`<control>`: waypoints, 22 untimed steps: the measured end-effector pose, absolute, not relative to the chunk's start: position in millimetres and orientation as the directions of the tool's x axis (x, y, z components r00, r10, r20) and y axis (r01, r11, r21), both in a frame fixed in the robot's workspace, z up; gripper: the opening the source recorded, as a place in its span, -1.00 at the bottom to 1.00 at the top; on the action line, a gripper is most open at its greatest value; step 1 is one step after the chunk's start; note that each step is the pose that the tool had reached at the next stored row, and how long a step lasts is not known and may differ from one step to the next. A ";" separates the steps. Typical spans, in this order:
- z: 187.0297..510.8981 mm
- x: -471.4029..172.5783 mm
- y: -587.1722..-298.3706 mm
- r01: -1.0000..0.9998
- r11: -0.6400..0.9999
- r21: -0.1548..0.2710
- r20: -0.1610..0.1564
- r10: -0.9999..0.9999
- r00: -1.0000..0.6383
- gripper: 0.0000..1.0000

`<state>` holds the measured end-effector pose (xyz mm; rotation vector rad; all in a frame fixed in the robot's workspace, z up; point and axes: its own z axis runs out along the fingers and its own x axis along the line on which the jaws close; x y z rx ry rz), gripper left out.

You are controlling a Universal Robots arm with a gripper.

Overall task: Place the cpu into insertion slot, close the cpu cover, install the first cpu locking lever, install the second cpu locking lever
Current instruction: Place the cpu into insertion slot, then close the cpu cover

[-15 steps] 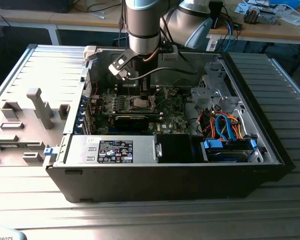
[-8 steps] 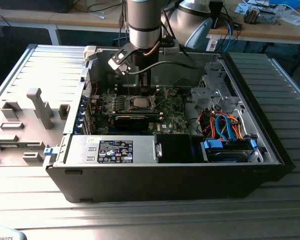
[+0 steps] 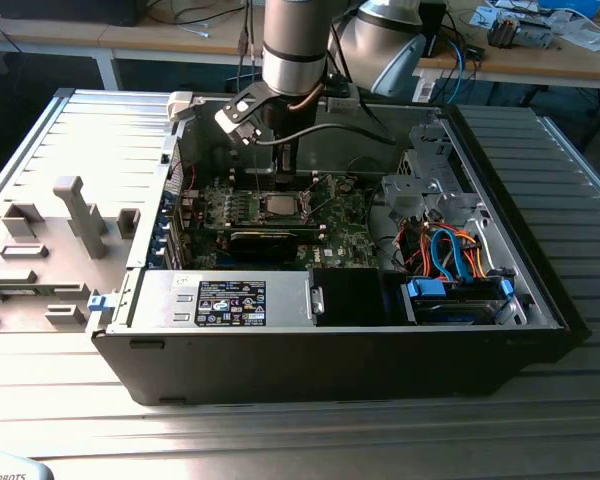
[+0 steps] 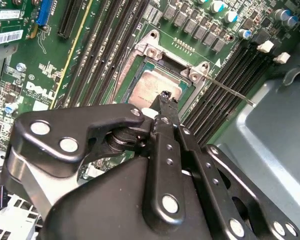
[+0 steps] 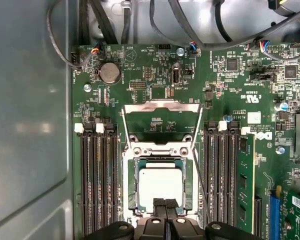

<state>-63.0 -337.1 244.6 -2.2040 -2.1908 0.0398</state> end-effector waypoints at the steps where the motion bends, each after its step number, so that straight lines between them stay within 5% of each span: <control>1: 245.9 -63.0 -337.1 0.999 -0.006 -0.042 0.006 1.000 0.006 -0.79; 22: 278.0 -62.9 -337.1 0.999 -0.006 -0.041 0.006 1.000 0.006 -0.79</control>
